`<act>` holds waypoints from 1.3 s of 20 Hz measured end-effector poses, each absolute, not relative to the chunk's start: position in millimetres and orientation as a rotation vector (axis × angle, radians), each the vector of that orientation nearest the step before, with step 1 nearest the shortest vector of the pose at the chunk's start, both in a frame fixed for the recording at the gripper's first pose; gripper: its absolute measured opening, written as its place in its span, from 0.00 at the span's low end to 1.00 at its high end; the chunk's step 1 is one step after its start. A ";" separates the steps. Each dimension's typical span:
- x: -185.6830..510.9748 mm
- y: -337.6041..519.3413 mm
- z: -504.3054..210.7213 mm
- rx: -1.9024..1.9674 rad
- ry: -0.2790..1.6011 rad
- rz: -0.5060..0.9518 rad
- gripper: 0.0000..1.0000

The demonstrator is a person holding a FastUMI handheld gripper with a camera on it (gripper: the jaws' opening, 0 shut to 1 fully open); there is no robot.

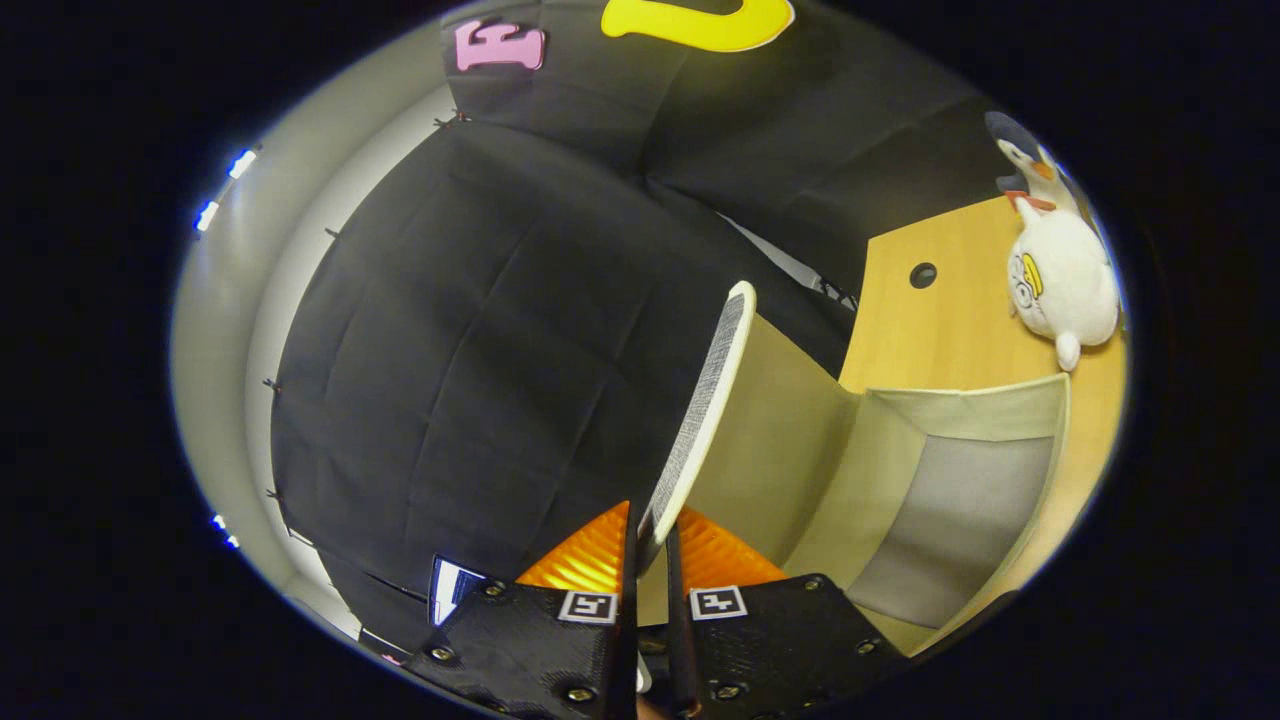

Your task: Open the storage box then place both shoes into the box .Put the left shoe in first, then the right shoe, with the right side of both shoes facing outward in a uniform manner.

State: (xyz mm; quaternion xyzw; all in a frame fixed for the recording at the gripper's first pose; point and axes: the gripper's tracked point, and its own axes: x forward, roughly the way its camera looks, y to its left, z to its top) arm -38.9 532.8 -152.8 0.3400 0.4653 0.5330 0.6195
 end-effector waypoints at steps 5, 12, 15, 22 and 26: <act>-47.4 585.4 -153.3 0.711 1.078 1.238 0.13; -42.3 613.4 -165.5 0.616 1.069 1.199 0.72; -38.4 601.8 -163.5 0.584 1.050 1.180 0.91; -23.2 544.0 -167.8 0.519 1.040 1.084 0.94; -14.6 498.3 -173.0 0.536 1.029 1.026 0.94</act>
